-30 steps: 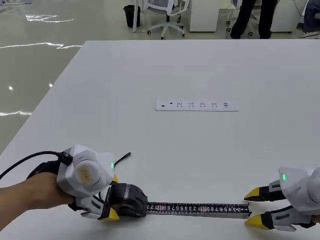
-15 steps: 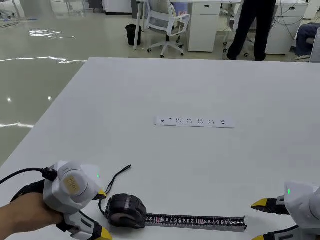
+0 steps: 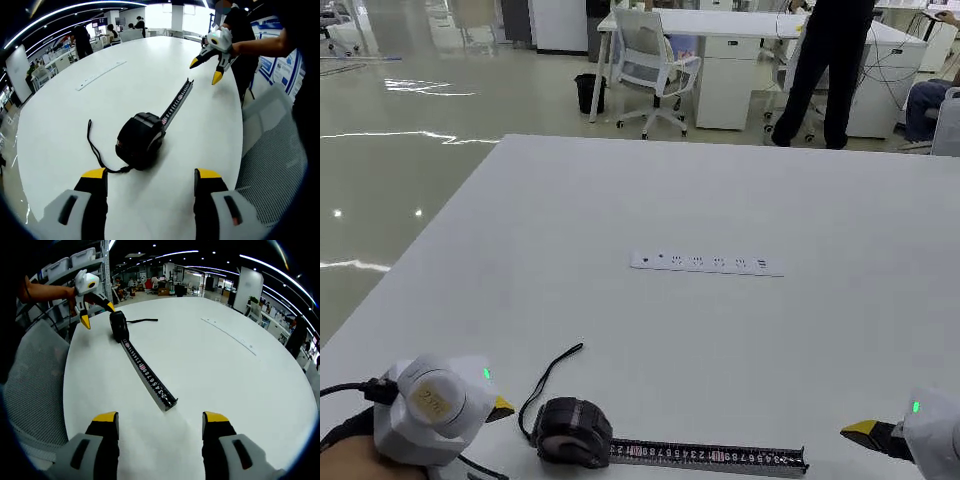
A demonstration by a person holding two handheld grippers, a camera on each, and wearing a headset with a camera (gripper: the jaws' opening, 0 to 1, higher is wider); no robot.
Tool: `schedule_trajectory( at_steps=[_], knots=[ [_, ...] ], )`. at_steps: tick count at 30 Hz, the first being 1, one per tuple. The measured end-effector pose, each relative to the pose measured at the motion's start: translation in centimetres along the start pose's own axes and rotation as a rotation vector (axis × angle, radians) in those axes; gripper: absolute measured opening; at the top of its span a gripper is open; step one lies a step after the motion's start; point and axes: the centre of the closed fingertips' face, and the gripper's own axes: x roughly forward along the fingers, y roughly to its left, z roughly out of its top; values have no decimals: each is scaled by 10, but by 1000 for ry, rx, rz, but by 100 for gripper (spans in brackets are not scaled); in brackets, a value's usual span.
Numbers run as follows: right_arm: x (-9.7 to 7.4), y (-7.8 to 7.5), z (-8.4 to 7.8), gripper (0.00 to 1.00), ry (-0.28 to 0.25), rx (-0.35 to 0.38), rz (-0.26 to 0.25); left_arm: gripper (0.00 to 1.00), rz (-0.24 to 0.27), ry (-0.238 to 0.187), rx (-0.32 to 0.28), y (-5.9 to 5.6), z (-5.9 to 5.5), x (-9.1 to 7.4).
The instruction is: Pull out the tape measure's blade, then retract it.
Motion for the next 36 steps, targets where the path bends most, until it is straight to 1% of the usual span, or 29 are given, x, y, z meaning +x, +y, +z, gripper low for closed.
schedule_trajectory(
  at_steps=[4,6,9,11,13,14,16,18,19,24,26,28,29,31,32,35,36],
  knots=[
    [-4,2,1,72,-13,37,-27,68,29,-23,-36,-4,1,-5],
    [-7,4,3,74,-22,41,-36,69,44,-32,-54,-6,1,-7],
    [-11,7,4,75,-32,47,-58,70,67,-53,-93,-11,1,-10],
    [-13,7,5,76,-39,57,-76,71,84,-65,-107,-14,3,-12],
    [-15,7,7,78,-45,74,-93,72,90,-75,-122,-18,4,-13],
    [-15,8,8,78,-49,78,-100,72,102,-82,-129,-19,5,-13],
    [-16,10,8,80,-48,84,-115,74,121,-92,-137,-20,6,-14],
    [-16,14,8,81,-47,99,-121,76,146,-114,-163,-20,8,-16],
    [-16,15,7,82,-44,110,-132,78,160,-123,-180,-20,8,-17],
    [-20,21,7,84,-51,137,-153,79,208,-161,-203,-25,15,-24],
    [-22,22,10,85,-58,136,-170,80,222,-175,-220,-26,16,-26],
    [-24,21,12,86,-70,154,-192,81,236,-185,-235,-28,17,-26],
    [-26,22,13,86,-68,165,-205,82,246,-192,-250,-29,17,-27],
    [-26,24,15,86,-68,166,-213,82,256,-206,-267,-31,19,-29],
    [-27,25,16,87,-72,164,-226,82,270,-214,-274,-32,20,-30],
    [-28,29,20,88,-82,180,-245,84,303,-222,-303,-31,21,-31],
    [-28,30,21,89,-85,183,-246,86,303,-224,-311,-32,22,-30]
  ],
)
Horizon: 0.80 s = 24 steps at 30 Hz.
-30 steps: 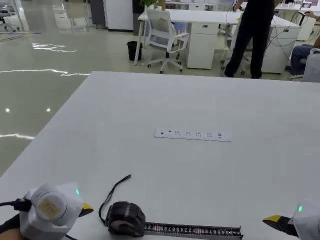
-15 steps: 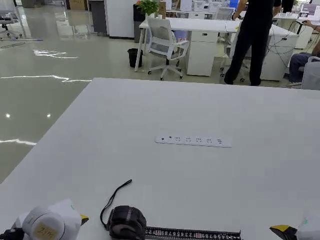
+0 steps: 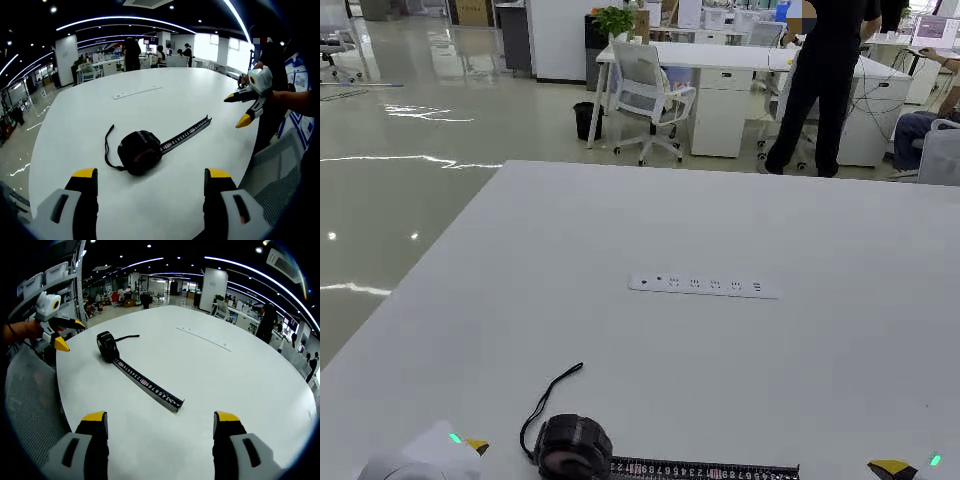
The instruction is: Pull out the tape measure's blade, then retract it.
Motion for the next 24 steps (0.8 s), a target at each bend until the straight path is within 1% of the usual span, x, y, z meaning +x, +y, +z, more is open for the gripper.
schedule_trajectory(
  at_steps=[3,5,7,8,10,11,14,17,18,20,24],
  knots=[
    [0,4,3,89,-6,19,-21,91,19,-15,-4,-4,4,-1],
    [-1,6,6,90,-15,28,-31,92,28,-21,-5,-5,5,-1],
    [-3,10,10,90,-25,42,-39,93,40,-34,-18,-4,8,-1],
    [-3,11,12,91,-33,41,-52,94,42,-40,-27,-5,9,-2],
    [-4,12,12,92,-31,45,-68,97,54,-50,-37,-6,11,-3],
    [-4,12,13,92,-32,58,-76,98,65,-52,-36,-6,12,-4],
    [-5,14,13,92,-28,106,-101,99,79,-54,-42,-6,13,-4],
    [-4,18,15,92,-32,124,-123,99,92,-56,-49,-6,15,-5],
    [-4,18,14,92,-24,128,-137,99,92,-53,-51,-7,14,-5],
    [-3,23,14,92,-18,135,-143,99,100,-51,-45,-9,14,-6],
    [-5,31,19,92,-39,169,-150,99,110,-47,-49,-9,13,-6]
  ],
)
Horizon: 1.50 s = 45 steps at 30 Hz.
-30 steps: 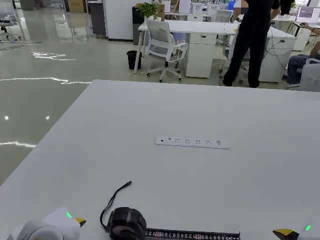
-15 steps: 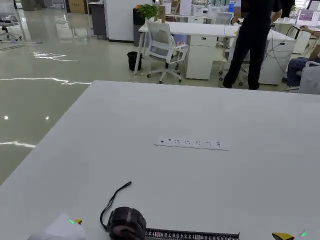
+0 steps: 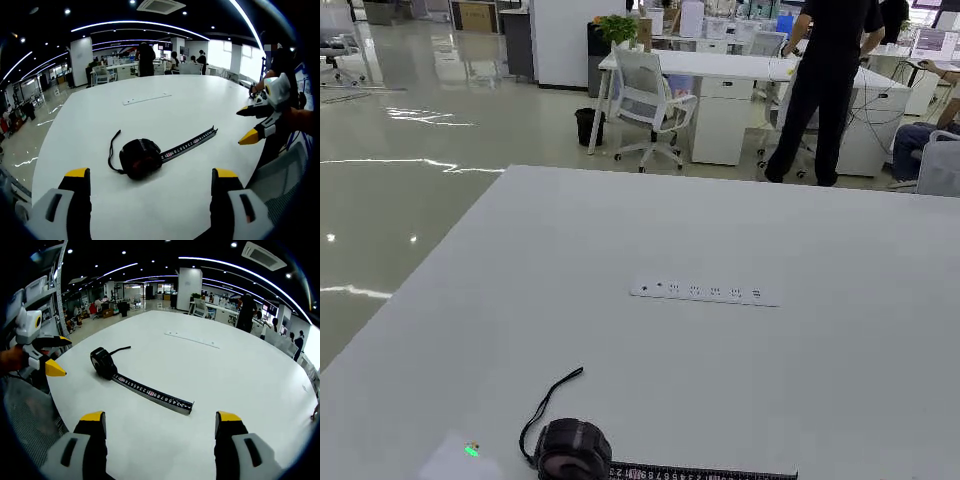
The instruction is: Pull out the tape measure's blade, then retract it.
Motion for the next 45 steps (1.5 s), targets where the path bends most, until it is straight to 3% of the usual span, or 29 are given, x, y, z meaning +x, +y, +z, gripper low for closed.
schedule_trajectory(
  at_steps=[9,12,16,26,35,45],
  knots=[
    [-3,1,2,94,-8,48,-32,98,37,-6,-10,-4,4,0],
    [-4,3,2,94,-9,50,-28,94,49,-19,-17,-5,8,-1],
    [-5,5,1,95,-8,48,-25,98,52,-22,-20,-8,9,0],
    [-6,13,4,98,-38,65,-26,99,49,5,-51,-16,1,4],
    [-4,17,5,100,-41,58,-20,99,90,-5,-59,-12,5,6],
    [0,13,3,100,-41,74,-22,98,146,-23,-125,-8,9,18]
  ],
)
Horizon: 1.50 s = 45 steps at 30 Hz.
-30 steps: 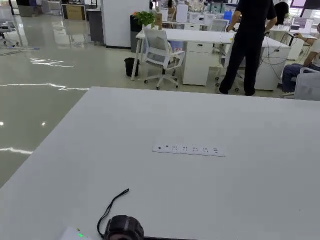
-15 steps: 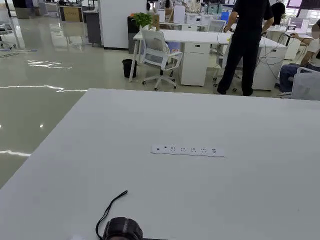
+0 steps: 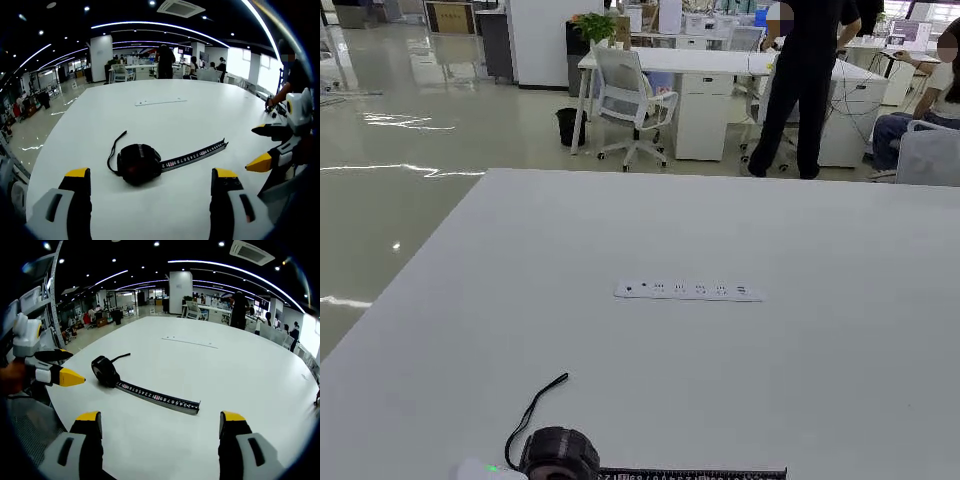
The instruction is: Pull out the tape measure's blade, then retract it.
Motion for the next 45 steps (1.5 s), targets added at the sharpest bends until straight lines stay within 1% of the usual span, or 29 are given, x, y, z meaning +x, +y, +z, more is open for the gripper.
schedule_trajectory(
  at_steps=[4,9,12,13,15,16,17,20,21,23,26,28,31,32,35,36,41,44,45],
  knots=[
    [3,-3,-2,100,3,4,7,96,37,-8,-19,6,1,4],
    [7,-6,-5,100,11,6,13,96,67,-8,-44,11,0,11],
    [10,-7,-3,99,-5,-2,24,95,81,-3,-62,14,0,16],
    [11,-7,0,99,-23,-12,35,94,86,-4,-67,15,-1,17],
    [12,-7,4,99,-40,-32,51,93,90,1,-73,15,-1,22],
    [13,-7,4,98,-40,-37,56,93,91,2,-78,15,-1,23],
    [15,-7,4,98,-38,-44,72,93,96,0,-82,16,-1,25],
    [18,-10,4,96,-30,-47,89,91,104,0,-80,16,-1,29],
    [20,-10,3,95,-29,-49,103,91,110,-1,-83,17,-1,32],
    [21,-12,4,94,-31,-63,111,90,116,5,-90,18,-2,35],
    [24,-14,2,91,-26,-75,138,88,134,5,-103,21,-4,38],
    [25,-14,0,90,-23,-105,160,87,142,12,-118,22,-6,41],
    [27,-18,0,88,-23,-133,174,85,153,17,-122,23,-10,44],
    [28,-18,1,87,-25,-138,195,84,156,17,-125,23,-11,45],
    [31,-21,1,82,-19,-178,223,82,167,18,-136,25,-13,47],
    [33,-22,1,80,-19,-194,237,82,165,26,-145,25,-15,49],
    [40,-27,-4,73,1,-241,277,80,172,42,-148,25,-19,54],
    [44,-30,-9,72,26,-289,318,79,178,44,-151,26,-20,57],
    [46,-31,-11,71,31,-303,323,79,181,43,-151,27,-20,58]
  ],
)
